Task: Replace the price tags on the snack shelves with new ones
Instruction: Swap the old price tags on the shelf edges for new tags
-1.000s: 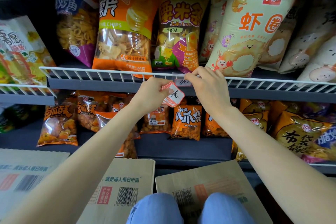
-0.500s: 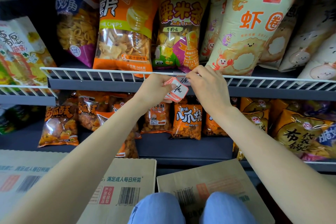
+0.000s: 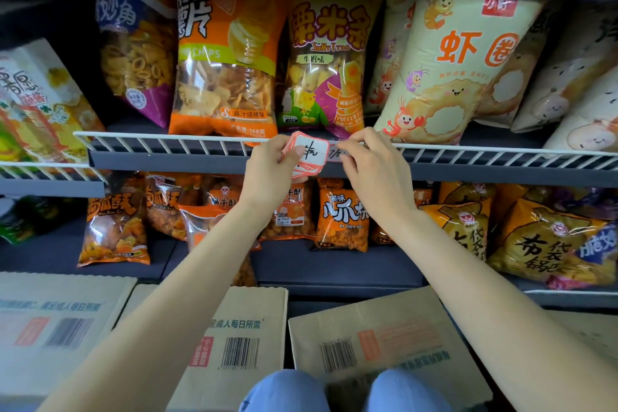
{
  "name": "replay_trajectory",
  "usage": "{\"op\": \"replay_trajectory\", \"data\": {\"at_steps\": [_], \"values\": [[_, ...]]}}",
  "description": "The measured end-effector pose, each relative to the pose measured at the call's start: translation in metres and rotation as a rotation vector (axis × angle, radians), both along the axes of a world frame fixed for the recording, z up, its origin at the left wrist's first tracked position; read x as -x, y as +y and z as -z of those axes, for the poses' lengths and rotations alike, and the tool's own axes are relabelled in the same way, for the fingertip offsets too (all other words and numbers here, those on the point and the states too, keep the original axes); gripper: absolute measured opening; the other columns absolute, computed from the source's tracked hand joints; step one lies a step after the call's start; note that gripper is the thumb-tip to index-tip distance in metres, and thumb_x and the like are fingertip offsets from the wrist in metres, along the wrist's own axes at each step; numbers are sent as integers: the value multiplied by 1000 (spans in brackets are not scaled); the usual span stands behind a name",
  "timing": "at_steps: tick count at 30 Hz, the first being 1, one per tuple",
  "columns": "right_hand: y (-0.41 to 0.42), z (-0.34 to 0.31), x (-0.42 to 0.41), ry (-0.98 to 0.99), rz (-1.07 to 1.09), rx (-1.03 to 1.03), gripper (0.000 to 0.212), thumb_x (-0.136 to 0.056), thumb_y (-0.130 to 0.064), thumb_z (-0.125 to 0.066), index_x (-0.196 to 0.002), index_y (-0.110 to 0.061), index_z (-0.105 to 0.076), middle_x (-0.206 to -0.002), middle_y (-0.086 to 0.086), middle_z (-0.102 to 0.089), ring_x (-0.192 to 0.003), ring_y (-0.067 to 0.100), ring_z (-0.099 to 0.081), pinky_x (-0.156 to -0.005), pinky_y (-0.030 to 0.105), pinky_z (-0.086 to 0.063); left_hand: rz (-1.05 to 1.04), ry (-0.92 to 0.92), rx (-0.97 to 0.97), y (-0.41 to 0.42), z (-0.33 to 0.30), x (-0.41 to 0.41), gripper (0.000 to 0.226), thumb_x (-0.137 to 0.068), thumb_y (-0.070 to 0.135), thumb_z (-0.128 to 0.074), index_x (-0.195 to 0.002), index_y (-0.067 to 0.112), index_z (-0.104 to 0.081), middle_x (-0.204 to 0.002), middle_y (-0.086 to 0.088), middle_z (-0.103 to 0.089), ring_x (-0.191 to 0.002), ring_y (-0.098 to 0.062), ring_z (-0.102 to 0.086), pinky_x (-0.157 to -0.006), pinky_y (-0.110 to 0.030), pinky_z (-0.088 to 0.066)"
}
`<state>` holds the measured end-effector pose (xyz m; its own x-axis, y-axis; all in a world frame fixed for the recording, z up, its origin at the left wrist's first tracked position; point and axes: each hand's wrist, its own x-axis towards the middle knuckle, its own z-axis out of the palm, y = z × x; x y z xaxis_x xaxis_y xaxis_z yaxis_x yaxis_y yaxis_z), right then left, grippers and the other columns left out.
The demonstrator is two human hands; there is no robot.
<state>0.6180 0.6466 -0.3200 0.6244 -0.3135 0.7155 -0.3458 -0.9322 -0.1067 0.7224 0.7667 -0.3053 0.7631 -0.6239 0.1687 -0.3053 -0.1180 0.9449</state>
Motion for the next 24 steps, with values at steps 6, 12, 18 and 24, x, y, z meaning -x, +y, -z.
{"op": "replay_trajectory", "data": {"at_steps": [6,12,18,24], "values": [[8,-26,9,342,9,-242,31,-95,-18,-50,-124,-11,-58,-119,2,-54,-106,18,-53,-72,31,-49,-29,138,-84,2,-23,12,12,-96,18,-50,-104,16,-58,-100,-9,-68,-95,-21,-65,-83,-44,-56],[21,-81,27,109,-179,-1132,34,-97,-27,-48,-126,-13,-56,-119,0,-61,-105,5,-55,-74,7,-43,2,232,-102,7,-73,33,16,-97,16,-48,-106,11,-60,-98,-10,-67,-90,-20,-65,-76,-32,-57],[35,-164,61,39,-74,-1035,14,-81,-16,-71,-87,-8,-60,-71,-13,-55,-65,-5,-51,-59,5,-39,129,301,-123,13,-152,68,13,-96,12,-49,-101,10,-61,-84,0,-66,-74,-5,-65,-62,-17,-54],[31,-246,122,40,37,-1059,16,-76,-12,-75,-77,-14,-60,-64,-16,-53,-57,-4,-50,-56,7,-38,196,355,-188,3,-227,120,14,-92,19,-54,-82,22,-62,-95,-18,-67,-97,-36,-63,-86,-54,-52]]}}
